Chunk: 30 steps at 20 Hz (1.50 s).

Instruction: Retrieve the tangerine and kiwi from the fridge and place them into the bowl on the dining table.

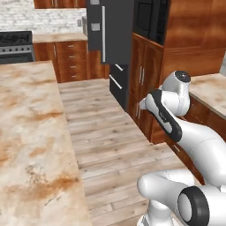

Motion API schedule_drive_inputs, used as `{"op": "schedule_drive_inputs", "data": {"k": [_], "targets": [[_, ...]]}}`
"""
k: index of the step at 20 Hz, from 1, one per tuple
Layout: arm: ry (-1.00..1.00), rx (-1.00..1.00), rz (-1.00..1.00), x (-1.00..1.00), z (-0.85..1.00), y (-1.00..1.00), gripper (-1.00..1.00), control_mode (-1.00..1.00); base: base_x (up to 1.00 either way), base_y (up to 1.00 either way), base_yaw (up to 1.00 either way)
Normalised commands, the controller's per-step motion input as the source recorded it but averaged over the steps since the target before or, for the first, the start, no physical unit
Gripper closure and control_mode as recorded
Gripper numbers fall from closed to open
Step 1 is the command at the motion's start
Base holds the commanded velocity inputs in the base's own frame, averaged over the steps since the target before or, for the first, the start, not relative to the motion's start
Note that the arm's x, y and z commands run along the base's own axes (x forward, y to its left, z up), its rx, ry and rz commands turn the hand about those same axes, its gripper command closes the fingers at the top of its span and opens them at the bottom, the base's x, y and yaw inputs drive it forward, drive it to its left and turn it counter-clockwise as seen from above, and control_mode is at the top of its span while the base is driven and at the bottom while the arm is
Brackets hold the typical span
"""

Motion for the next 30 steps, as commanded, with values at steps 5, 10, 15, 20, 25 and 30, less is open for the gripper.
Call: {"op": "schedule_drive_inputs", "data": {"k": [5, 10, 15, 20, 25, 30], "targets": [[0.00, 0.00, 0.00, 0.00, 0.00, 0.00, -1.00, 1.00, 1.00, 0.00, 0.05], [0.00, 0.00, 0.00, 0.00, 0.00, 0.00, -1.00, 1.00, 1.00, 0.00, 0.21], [0.00, 0.00, 0.00, 0.00, 0.00, 0.00, -1.00, 1.00, 1.00, -0.10, 0.08], [0.00, 0.00, 0.00, 0.00, 0.00, 0.00, -1.00, 1.00, 1.00, -0.29, -0.05], [0.00, 0.00, 0.00, 0.00, 0.00, 0.00, -1.00, 1.00, 1.00, -0.08, -0.09], [0.00, 0.00, 0.00, 0.00, 0.00, 0.00, -1.00, 1.00, 1.00, 0.00, -0.12]]}}
